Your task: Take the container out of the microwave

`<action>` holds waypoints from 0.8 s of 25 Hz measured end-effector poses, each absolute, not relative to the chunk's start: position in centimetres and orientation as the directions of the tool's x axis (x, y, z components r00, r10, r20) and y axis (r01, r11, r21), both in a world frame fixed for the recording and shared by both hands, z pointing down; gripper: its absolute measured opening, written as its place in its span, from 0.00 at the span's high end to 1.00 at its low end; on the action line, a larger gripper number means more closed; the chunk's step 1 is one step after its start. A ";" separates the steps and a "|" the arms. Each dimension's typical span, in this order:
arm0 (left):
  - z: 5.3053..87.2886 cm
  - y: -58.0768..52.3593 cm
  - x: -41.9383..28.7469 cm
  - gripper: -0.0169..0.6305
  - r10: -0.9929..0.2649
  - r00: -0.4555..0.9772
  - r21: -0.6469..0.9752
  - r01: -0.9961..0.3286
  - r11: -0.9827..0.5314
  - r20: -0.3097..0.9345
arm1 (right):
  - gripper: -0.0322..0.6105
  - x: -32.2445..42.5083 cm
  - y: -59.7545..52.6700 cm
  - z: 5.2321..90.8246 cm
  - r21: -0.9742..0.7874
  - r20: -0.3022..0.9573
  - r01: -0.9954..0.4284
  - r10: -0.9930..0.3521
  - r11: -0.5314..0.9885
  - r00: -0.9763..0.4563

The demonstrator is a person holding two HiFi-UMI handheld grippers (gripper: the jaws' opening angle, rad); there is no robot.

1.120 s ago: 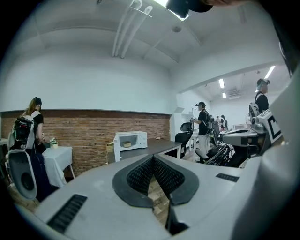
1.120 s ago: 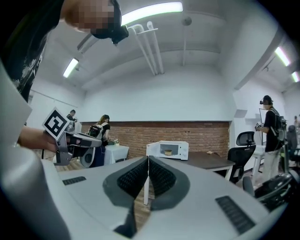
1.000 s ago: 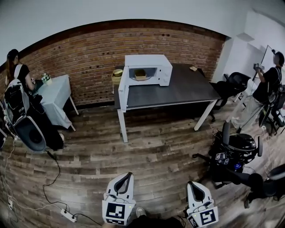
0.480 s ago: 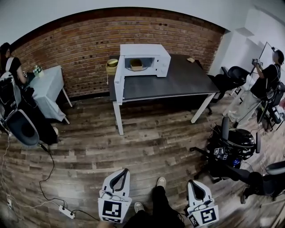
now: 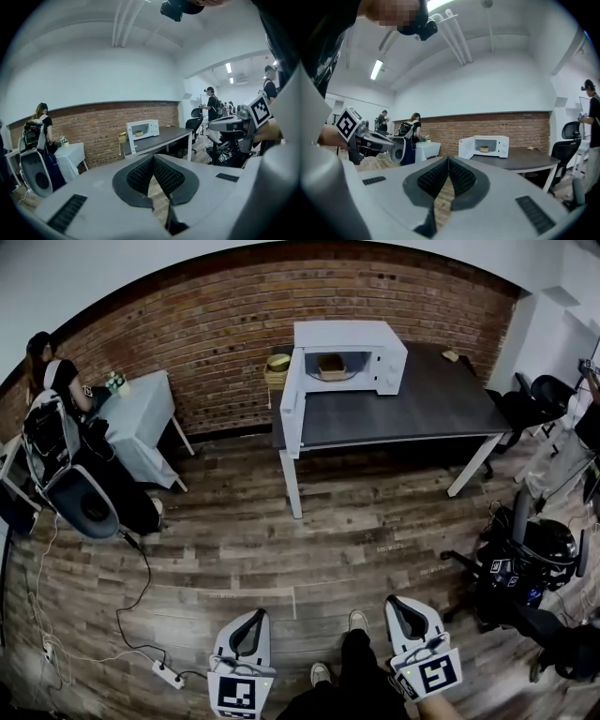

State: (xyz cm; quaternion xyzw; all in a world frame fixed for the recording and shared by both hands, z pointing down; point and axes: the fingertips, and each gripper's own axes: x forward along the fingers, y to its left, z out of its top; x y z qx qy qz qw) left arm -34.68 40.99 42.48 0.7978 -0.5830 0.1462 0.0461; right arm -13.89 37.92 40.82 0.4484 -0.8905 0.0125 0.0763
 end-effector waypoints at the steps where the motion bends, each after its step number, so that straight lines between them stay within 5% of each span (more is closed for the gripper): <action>1: 42.6 40.6 -34.2 0.96 -0.915 0.279 -0.092 -0.944 -0.317 0.293 | 0.85 -13.5 37.4 41.3 0.043 0.158 -0.801 -0.795 0.598 -0.585; 20: 38.6 24.7 -22.4 0.96 -0.912 0.274 -0.136 -0.935 -0.326 0.304 | 0.85 -1.6 22.5 42.1 -0.055 0.145 -0.829 -0.817 0.557 -0.559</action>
